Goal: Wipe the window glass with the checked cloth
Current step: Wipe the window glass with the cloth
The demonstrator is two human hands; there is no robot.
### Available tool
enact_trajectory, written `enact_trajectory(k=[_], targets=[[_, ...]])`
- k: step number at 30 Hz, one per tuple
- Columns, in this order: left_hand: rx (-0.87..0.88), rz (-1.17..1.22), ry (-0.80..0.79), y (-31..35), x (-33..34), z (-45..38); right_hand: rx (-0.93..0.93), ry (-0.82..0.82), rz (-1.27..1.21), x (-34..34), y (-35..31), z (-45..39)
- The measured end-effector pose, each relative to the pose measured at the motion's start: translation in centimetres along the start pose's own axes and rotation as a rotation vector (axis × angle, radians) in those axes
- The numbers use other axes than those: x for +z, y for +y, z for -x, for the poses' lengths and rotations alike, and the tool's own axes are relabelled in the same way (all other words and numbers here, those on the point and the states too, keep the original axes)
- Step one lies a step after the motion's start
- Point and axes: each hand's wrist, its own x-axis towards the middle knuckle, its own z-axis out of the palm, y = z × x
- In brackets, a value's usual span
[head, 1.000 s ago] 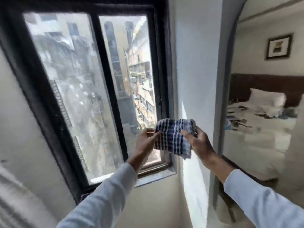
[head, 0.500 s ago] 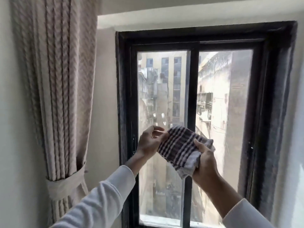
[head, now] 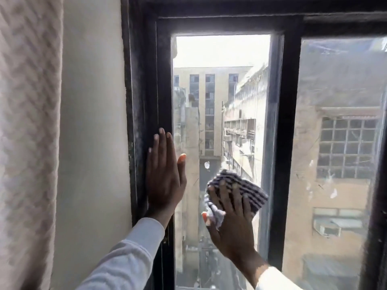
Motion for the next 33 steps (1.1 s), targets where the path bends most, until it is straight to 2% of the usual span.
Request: enact_trajectory(k=[2,4,6,8,9,10,11,13,15,16,17,20,22,23,25,28,29,31,33], targets=[[0.003,0.039,0.032,-0.1,0.0,0.1,-0.296,-0.011,0.083,0.1,-0.7,-2.3],[0.012,0.09,0.041,-0.2,-0.1,0.2,-0.444,0.059,0.116,-1.2,-0.5,-7.1],[0.01,0.122,0.048,-0.2,-0.2,0.4,-0.31,0.217,0.067,-3.3,1.1,-12.4],[-0.003,0.148,0.048,0.0,-0.4,0.3,-0.052,0.387,-0.014,-4.3,2.6,-14.2],[-0.006,0.162,0.047,0.1,-0.5,0.2,0.012,0.41,-0.036,-4.1,2.9,-12.9],[-0.009,0.173,0.044,0.2,-0.7,0.2,-0.002,0.371,-0.023,-3.2,2.8,-10.1],[-0.017,0.185,0.033,0.3,-1.0,0.1,-0.101,0.268,0.009,-1.9,2.5,-6.2],[-0.035,0.21,0.005,0.4,-1.4,0.0,-0.477,0.005,0.136,0.1,1.1,1.6],[-0.032,0.232,-0.008,0.2,-1.6,0.0,-0.771,-0.091,0.215,0.2,1.5,2.3],[-0.027,0.239,-0.011,0.2,-1.6,-0.1,-0.848,-0.062,0.267,-0.4,1.8,-0.7],[-0.023,0.24,-0.017,0.1,-1.5,-0.1,-0.849,-0.003,0.283,-1.4,1.7,-4.8],[-0.03,0.251,-0.038,0.0,-1.4,-0.2,-0.472,0.233,0.184,-6.2,1.8,-18.7],[-0.043,0.257,-0.048,0.1,-1.3,-0.3,-0.232,0.392,0.053,-7.6,1.6,-22.1],[-0.044,0.254,-0.043,0.1,-1.3,-0.3,-0.189,0.395,0.019,-6.9,1.0,-21.2],[-0.036,0.241,-0.029,0.2,-1.2,-0.2,-0.246,0.269,0.037,-3.8,-0.1,-13.8],[-0.034,0.22,-0.04,0.1,-1.2,-0.2,-0.647,-0.046,0.2,0.8,-0.3,1.4],[-0.028,0.213,-0.047,0.1,-1.2,-0.1,-0.745,-0.096,0.237,0.9,0.2,3.2],[-0.014,0.202,-0.055,0.1,-1.1,0.0,-0.824,-0.065,0.253,-0.3,1.6,-0.2],[-0.007,0.214,-0.066,0.0,-1.1,-0.1,-0.682,0.066,0.23,-3.5,2.6,-8.6]])
